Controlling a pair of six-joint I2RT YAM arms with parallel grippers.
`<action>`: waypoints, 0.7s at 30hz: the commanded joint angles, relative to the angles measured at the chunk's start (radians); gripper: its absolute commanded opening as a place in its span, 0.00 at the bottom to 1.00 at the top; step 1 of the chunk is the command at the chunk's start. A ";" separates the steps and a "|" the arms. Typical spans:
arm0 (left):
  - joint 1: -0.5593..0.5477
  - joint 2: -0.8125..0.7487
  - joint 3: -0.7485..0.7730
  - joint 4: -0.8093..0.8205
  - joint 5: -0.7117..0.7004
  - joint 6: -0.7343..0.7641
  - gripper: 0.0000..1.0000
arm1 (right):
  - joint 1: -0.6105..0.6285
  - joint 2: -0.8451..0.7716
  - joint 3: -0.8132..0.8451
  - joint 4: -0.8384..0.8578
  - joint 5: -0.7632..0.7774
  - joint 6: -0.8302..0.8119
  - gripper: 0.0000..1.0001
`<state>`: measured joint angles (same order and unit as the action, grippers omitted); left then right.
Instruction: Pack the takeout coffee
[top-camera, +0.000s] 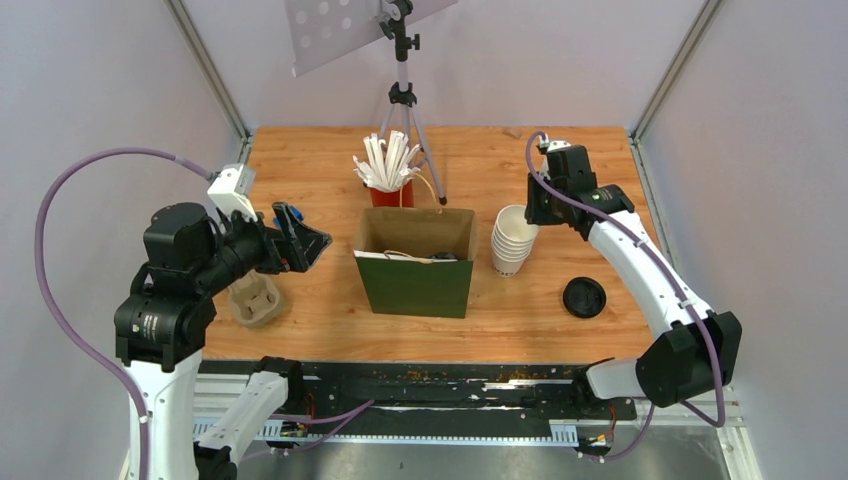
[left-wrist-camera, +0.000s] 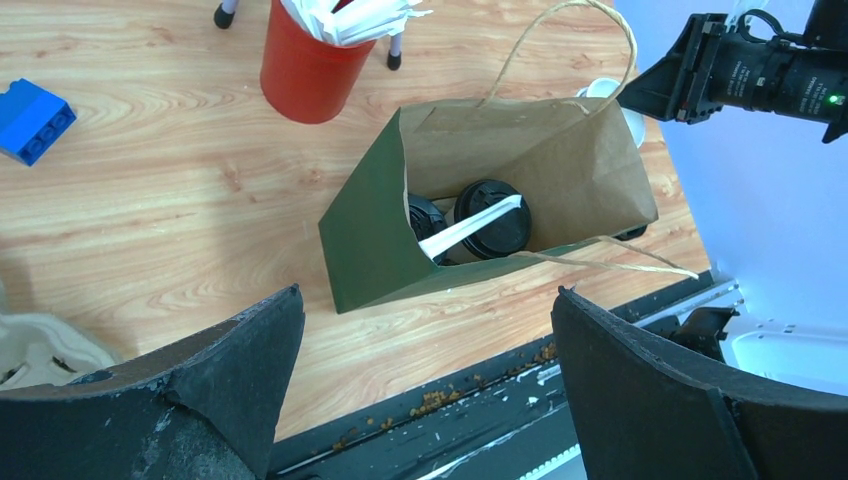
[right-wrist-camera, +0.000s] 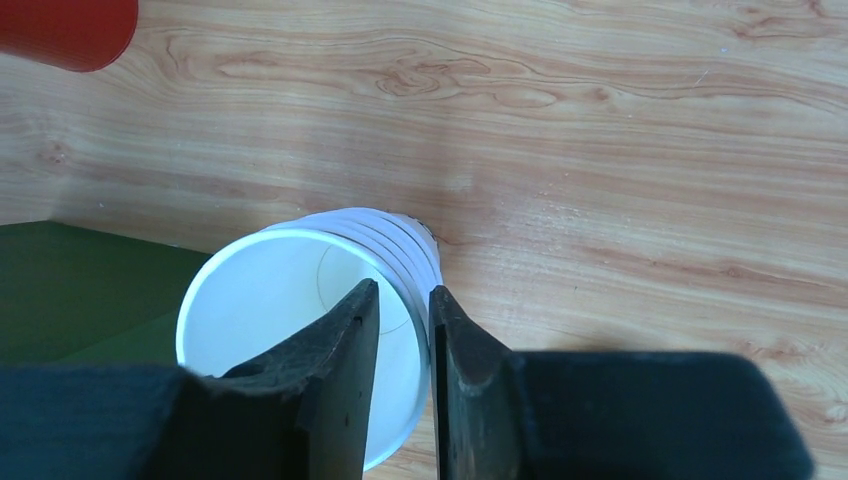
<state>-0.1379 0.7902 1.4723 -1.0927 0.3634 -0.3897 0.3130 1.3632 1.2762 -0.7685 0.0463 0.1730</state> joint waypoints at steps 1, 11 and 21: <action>-0.002 -0.007 -0.005 0.049 -0.005 -0.014 1.00 | 0.003 -0.024 0.064 -0.009 -0.026 -0.022 0.27; -0.002 0.056 0.137 0.039 -0.040 0.028 1.00 | 0.003 -0.007 0.405 -0.279 0.002 -0.032 0.75; -0.002 0.104 0.271 0.122 0.010 0.057 1.00 | 0.005 -0.097 0.589 -0.413 -0.206 0.065 1.00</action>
<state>-0.1375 0.8875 1.7157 -1.0447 0.3424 -0.3618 0.3130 1.3361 1.8786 -1.1240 -0.0296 0.1543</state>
